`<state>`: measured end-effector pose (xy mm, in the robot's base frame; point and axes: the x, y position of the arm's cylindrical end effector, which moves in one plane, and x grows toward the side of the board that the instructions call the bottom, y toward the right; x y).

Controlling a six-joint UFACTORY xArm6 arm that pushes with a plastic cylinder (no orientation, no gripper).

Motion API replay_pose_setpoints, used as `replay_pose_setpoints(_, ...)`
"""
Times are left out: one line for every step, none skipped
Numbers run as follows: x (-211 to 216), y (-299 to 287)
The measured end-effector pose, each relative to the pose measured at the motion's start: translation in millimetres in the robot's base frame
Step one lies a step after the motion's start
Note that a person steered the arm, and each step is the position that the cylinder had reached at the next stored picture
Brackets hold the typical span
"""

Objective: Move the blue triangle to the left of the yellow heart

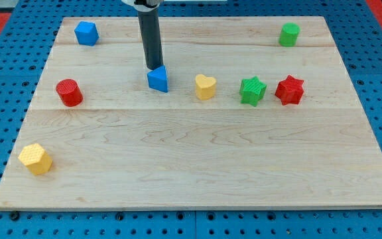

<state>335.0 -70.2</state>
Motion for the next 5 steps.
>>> replay_pose_setpoints(23, 14)
replay_pose_setpoints(31, 26)
replay_pose_setpoints(38, 19)
replay_pose_setpoints(41, 17)
replay_pose_setpoints(34, -22)
